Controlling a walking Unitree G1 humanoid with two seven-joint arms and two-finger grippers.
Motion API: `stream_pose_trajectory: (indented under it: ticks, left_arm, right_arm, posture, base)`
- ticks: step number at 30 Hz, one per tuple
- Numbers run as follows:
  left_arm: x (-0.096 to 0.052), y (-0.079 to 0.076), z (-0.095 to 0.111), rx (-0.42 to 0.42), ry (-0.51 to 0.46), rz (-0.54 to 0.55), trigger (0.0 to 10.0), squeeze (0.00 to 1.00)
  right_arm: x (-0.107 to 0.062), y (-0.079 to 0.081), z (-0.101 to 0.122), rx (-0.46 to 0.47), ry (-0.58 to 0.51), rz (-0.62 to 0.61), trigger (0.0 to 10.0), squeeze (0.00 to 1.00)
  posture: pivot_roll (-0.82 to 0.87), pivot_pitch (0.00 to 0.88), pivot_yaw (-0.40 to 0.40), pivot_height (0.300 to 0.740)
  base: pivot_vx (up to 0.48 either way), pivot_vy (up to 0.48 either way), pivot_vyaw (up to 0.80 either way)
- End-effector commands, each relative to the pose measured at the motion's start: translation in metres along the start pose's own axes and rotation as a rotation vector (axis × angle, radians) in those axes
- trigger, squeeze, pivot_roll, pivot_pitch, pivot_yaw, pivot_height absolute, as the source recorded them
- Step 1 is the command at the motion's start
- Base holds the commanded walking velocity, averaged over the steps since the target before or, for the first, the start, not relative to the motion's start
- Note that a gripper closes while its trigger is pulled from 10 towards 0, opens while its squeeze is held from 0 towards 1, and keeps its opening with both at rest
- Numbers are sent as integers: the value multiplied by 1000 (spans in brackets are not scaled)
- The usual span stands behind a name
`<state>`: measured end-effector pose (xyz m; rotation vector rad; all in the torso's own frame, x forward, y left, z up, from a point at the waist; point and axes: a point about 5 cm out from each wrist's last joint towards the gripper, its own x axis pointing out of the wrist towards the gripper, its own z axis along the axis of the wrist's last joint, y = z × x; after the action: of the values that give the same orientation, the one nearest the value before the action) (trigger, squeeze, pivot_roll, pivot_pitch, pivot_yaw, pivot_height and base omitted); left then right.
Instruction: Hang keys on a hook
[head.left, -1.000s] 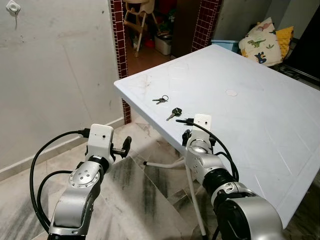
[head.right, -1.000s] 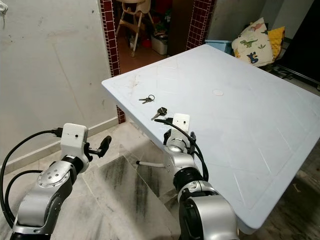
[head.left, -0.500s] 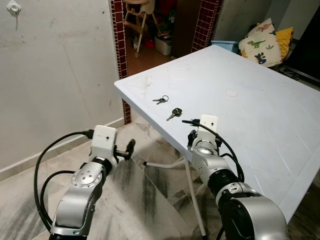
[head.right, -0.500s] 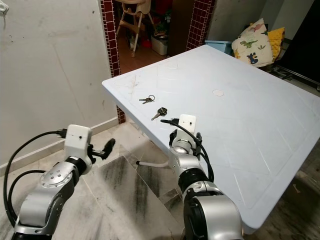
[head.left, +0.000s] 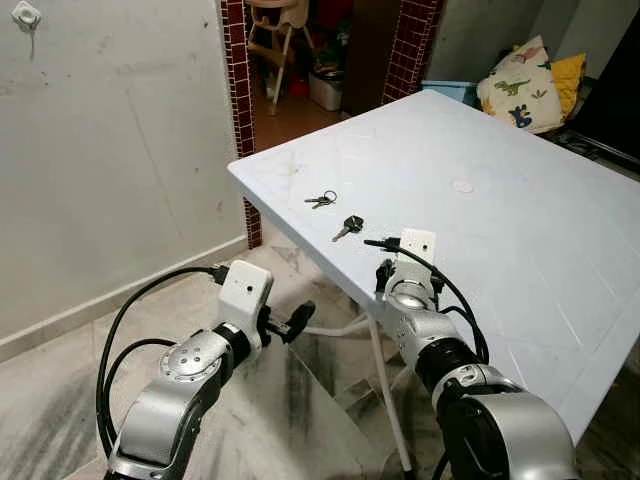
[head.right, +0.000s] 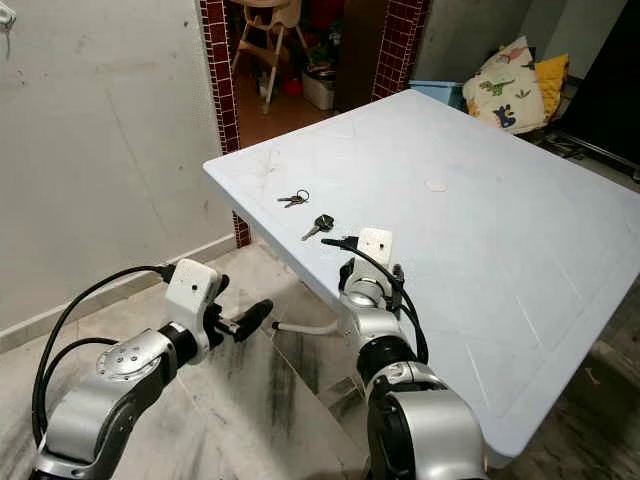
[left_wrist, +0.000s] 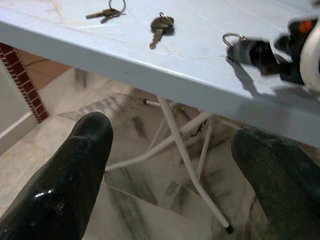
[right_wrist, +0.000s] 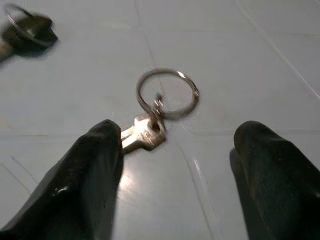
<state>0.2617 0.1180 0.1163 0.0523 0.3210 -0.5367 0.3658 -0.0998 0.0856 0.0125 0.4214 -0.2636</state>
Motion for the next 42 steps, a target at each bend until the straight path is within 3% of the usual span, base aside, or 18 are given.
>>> stream_pose_trajectory:
  ticks: [1,9,18,19,20,21,22,32,42]
  left_arm:
    - [-2,-1,4,8,-9,-9,10000,0]
    - [-7,-2,3,8,6,-26,10000,0]
    - [-9,-3,2,3,22,-47,10000,0]
    - [-9,-4,2,3,23,-49,10000,0]
    - [-9,-4,2,3,23,-49,10000,0]
    - [-9,-5,2,2,23,-52,10000,0]
    - [-8,-5,2,2,23,-55,10000,0]
    - [-10,-5,2,1,36,-58,10000,0]
    - [-9,-5,1,3,43,-59,10000,0]
  right_arm:
    - [-1,7,11,26,-19,16,10000,0]
    - [-5,19,12,57,-6,46,10000,0]
    - [-2,3,-11,144,107,-41,10000,0]
    - [-1,1,-14,156,121,-42,9294,0]
    - [-1,1,-14,156,121,-42,9294,0]
    - [-1,-2,-18,162,135,-50,3255,0]
    - [-1,-5,-22,175,151,-57,0,0]
    - [2,-18,-33,275,205,-104,0,0]
    - [4,-31,-39,273,217,-149,0,0]
  posture:
    - [239,0,-53,740]
    - [267,0,-61,740]
    - [269,0,-56,740]
    - [269,0,-56,740]
    - [269,0,-56,740]
    - [267,0,-55,740]
    - [267,0,-55,740]
    - [269,0,-51,740]
    - [261,0,-45,740]
  base:
    - [0,0,0]
    - [0,0,0]
    - [0,0,0]
    - [0,0,0]
    - [0,0,0]
    - [0,0,0]
    - [0,0,0]
    - [0,0,0]
    - [0,0,0]
